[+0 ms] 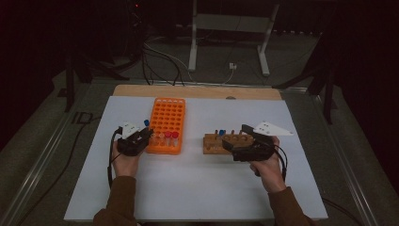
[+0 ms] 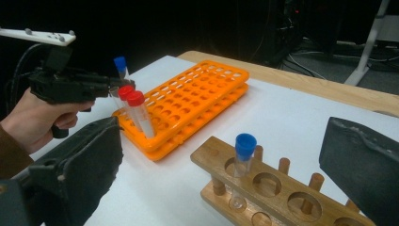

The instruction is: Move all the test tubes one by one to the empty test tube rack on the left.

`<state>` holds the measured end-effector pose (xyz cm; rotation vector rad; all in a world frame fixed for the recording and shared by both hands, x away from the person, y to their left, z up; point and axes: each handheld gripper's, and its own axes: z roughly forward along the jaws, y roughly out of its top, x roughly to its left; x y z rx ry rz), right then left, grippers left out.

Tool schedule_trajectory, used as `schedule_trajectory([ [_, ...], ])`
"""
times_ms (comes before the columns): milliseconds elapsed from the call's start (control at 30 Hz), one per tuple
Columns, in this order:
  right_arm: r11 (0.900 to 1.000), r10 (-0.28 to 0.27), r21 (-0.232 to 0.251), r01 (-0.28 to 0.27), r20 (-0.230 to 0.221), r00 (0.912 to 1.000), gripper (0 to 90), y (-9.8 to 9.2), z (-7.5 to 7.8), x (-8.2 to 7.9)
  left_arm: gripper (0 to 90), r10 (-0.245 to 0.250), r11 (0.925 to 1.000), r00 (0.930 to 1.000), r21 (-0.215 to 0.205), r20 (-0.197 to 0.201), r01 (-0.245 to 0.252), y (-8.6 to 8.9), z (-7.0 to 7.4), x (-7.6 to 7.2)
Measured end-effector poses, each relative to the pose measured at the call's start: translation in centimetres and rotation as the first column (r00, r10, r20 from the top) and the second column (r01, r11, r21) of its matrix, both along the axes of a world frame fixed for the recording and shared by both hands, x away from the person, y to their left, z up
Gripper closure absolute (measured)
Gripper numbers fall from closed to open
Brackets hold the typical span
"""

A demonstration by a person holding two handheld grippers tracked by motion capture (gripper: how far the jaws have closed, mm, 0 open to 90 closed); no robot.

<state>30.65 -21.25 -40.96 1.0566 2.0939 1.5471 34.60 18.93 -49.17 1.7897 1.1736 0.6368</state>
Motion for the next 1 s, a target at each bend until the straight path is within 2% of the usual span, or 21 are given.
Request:
schedule_trajectory([
  [67,1.0,0.001,-0.001,-0.001,0.0,1.0,0.1,0.1,0.0,0.0,77.4,-0.001,1.0,1.0,-0.001,-0.001,0.001,0.0,-0.1,0.0],
  [300,1.0,0.004,-0.004,-0.004,-0.006,1.0,0.1,0.1,-0.1,0.0,77.7,-0.02,0.9977,0.9991,0.064,-0.038,0.022,-0.4,-0.6,0.0],
  [467,1.0,0.005,-0.003,-0.005,-0.004,1.0,0.1,0.1,-0.1,0.0,76.1,-0.006,0.9992,0.999,0.038,-0.045,0.007,-0.2,-0.6,0.0],
  [533,1.0,0.005,-0.003,-0.005,-0.004,1.0,0.1,0.1,-0.1,0.0,69.5,0.009,0.9998,0.9985,0.02,-0.053,-0.008,0.0,-0.5,0.0],
  [733,1.0,-0.002,0.002,0.002,-0.002,1.0,0.1,-0.1,-0.1,0.1,60.4,0.027,0.9995,0.9971,-0.015,-0.072,-0.029,0.7,-0.4,-0.3],
  [1000,1.0,-0.01,-0.001,0.01,-0.007,0.9999,0.1,-0.3,-0.3,0.3,51.5,0.038,0.9911,0.9975,-0.126,-0.059,-0.045,1.9,0.5,-1.4],
])
